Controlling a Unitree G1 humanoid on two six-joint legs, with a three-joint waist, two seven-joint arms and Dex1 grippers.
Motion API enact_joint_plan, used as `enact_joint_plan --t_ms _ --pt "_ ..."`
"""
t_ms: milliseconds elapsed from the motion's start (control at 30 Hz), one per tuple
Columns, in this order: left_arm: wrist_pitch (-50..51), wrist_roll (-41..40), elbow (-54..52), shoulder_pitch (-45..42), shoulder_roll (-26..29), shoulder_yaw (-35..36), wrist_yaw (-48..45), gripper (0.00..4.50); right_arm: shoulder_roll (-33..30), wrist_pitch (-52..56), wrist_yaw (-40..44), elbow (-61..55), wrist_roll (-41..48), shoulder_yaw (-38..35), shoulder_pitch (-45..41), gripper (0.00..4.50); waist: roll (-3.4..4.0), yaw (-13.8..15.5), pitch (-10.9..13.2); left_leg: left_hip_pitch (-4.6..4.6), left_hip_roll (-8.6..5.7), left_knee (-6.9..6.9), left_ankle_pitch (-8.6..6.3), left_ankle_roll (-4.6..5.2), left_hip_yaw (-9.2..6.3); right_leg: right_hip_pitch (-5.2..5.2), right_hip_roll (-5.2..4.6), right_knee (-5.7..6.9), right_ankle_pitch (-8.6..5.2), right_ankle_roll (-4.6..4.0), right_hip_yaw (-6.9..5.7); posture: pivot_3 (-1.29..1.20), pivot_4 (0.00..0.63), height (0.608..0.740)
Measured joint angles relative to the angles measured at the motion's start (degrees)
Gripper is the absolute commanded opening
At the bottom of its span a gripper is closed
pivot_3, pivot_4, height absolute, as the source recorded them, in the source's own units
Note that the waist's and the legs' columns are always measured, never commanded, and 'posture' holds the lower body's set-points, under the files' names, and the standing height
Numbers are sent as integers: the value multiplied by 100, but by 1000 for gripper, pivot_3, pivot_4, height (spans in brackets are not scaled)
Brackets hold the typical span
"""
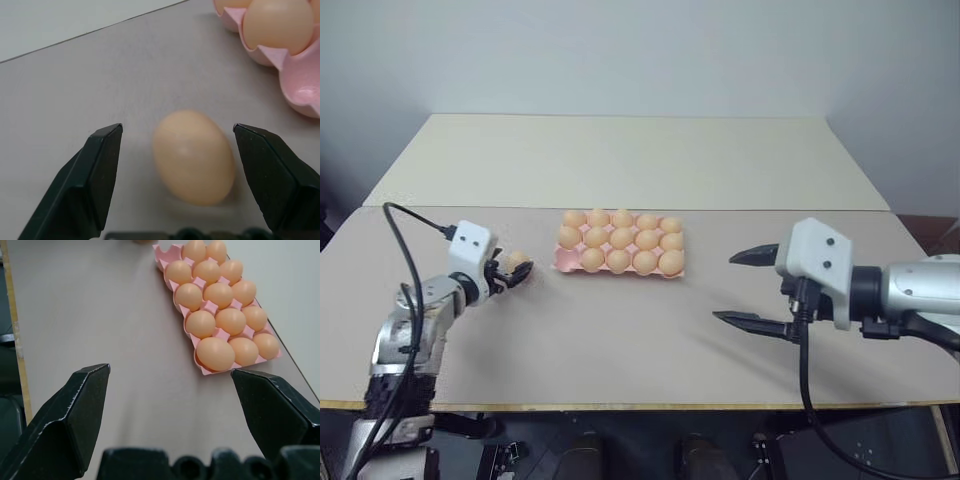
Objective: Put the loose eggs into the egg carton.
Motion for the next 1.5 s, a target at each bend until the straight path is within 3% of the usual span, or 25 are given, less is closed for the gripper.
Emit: enact_joint_plan --t_ms 133,233,367,400,567,867,1000,1167,1433,1500 --pt "-255 144 372 -50 -110 -126 26 3859 0 83 -131 -89 91 -115 38 4500 0 7 0 0 1 0 0 0 0 0 0 0 0 0 -1 0 150 740" --pt "-454 232 563 -157 -198 -217 59 3243 1 161 -245 -152 134 -115 64 4500 0 26 0 0 -1 2 0 0 1 1 -2 2 0 0 -1 0 150 740" --pt "-598 318 637 -199 -229 -294 68 2014 1 213 -351 -148 143 -115 57 4500 0 31 0 0 -2 2 0 0 0 2 -2 1 0 0 -1 0 150 740" --pt "-617 335 643 -204 -232 -307 70 1930 1 222 -369 -146 143 -114 55 4500 0 31 0 -1 -1 2 0 0 0 1 -2 0 0 0 -1 0 150 740" --pt "-787 429 622 -173 -207 -325 64 1928 1 225 -397 -152 142 -112 56 4500 0 31 0 -1 -1 2 0 0 0 1 -2 1 0 0 -1 0 150 740" --pt "-2547 -305 576 -238 -779 187 -447 1928 65 226 -562 -185 143 -78 55 4500 0 48 0 -3 -4 5 0 0 2 3 -7 1 0 0 -3 0 150 740" --pt "-2608 -627 664 -445 -941 159 -822 1928 164 234 -700 -289 149 -71 61 4500 -1 39 -1 -2 -3 6 0 0 0 3 -2 2 0 0 -3 0 150 740" --pt "-2872 -428 1053 -684 -948 -262 -1159 1928 282 257 -910 -393 165 -72 99 4500 -1 39 -1 -1 -5 6 0 0 2 4 -2 0 1 1 -2 0 150 740" --pt "-3335 -307 1658 -801 -944 -368 -1489 4488 328 314 -1008 -437 196 -90 297 4500 -1 32 -1 -2 -4 7 1 0 0 3 1 0 1 1 -3 0 150 740" --pt "-3398 -310 1660 -802 -970 -323 -1443 4488 323 315 -989 -436 197 -101 305 4500 -1 33 -1 -1 -4 7 1 0 0 3 0 0 1 1 -3 0 150 740"
